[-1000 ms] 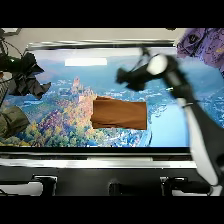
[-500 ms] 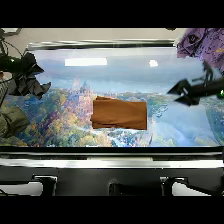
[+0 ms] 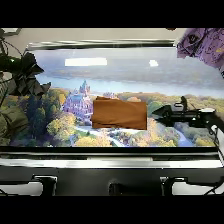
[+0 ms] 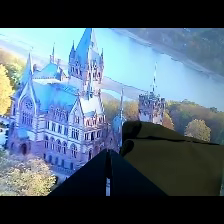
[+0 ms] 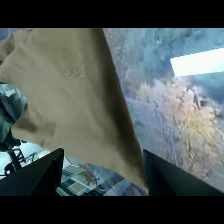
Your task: Fold the clothes and pants, and hang the long-sleeved shirts on hangers.
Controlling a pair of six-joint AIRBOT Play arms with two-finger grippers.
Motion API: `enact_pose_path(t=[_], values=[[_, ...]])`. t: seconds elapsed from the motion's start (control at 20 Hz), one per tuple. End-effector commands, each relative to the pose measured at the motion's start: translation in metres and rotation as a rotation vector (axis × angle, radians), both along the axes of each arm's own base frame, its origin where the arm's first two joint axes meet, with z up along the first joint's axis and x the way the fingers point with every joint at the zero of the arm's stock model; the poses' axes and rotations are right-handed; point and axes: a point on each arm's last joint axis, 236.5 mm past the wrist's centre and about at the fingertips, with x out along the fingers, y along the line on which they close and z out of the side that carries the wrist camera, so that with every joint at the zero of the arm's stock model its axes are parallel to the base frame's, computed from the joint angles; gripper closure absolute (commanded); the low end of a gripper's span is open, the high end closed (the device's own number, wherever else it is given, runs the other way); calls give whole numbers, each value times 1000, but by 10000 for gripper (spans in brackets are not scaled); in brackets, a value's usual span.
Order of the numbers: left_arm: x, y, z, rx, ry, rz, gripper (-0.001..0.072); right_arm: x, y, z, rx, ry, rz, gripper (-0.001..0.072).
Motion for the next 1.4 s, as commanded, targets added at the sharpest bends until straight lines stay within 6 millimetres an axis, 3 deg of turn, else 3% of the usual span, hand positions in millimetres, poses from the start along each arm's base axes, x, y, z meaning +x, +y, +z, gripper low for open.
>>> enact_pose_path(t=[0.0,0.2,0.5,0.7,0.85,1.05,1.35], values=[[0,0,0,-1,2,1,686,7,24,-27,-24,-5,6,179],[0,0,0,-1,2,1,686,17,48,-35,-72,-35,12,244],[0,0,0,-1,2,0,686,37,64,-25,-82,-99,1,675],[0,0,0,-1,2,0,686,80,53,14,-123,-183,-23,685],[0,0,0,-1,2,0,686,116,26,49,-257,-237,-45,685],[0,0,0,2,0,-2,686,158,-32,103,-403,-300,-176,685],[0,0,0,2,0,-2,686,186,-133,175,-496,-406,-401,685]])
